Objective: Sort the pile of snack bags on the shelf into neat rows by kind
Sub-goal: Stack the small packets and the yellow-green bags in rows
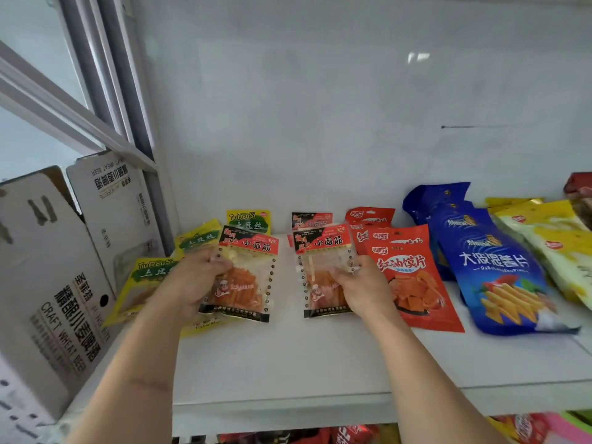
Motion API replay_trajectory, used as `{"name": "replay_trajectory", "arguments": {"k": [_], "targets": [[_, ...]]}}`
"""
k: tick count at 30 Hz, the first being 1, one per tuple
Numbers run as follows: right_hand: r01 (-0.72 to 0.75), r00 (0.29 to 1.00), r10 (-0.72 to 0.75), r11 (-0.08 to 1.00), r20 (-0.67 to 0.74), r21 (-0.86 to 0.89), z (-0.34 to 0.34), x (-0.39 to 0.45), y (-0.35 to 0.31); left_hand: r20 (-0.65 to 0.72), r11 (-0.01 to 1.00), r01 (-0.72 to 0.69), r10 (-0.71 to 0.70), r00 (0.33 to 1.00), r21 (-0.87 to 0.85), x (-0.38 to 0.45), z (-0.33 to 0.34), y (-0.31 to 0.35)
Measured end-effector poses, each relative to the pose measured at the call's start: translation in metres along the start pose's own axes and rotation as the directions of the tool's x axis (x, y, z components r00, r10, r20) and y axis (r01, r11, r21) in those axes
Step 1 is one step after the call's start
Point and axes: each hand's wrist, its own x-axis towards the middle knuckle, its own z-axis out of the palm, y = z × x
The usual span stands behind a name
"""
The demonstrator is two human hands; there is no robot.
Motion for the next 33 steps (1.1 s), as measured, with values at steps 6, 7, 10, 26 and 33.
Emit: {"name": "replay_trajectory", "arguments": {"k": [6,7,10,26,33], "targets": [[-0.024,0.994,0.003,0.983,-0.113,-0.18,0.015,0.001,0.002,-0.032,0.999,-0.006,0.005,0.999,-0.039,-0.003,0.001,-0.003],[-0.03,0.991,0.002,0.978,-0.134,-0.205,0.019,0.002,0.004,-0.028,0.999,-0.007,0.007,1.0,-0.033,-0.005,0.003,-0.002],[-0.035,0.975,-0.016,0.974,-0.222,-0.225,0.032,0.006,0.01,-0.022,1.0,-0.001,0.0,1.0,-0.025,-0.004,0.007,-0.007],[-0.016,0.98,0.02,1.0,-0.199,0.022,0.03,0.003,0.003,-0.045,0.988,-0.038,0.045,0.998,0.151,-0.018,0.099,-0.017],[0.057,0.991,-0.063,0.997,-0.121,-0.048,0.029,0.003,0.011,-0.106,0.914,-0.097,0.15,0.983,0.393,-0.017,0.127,-0.03]]}}
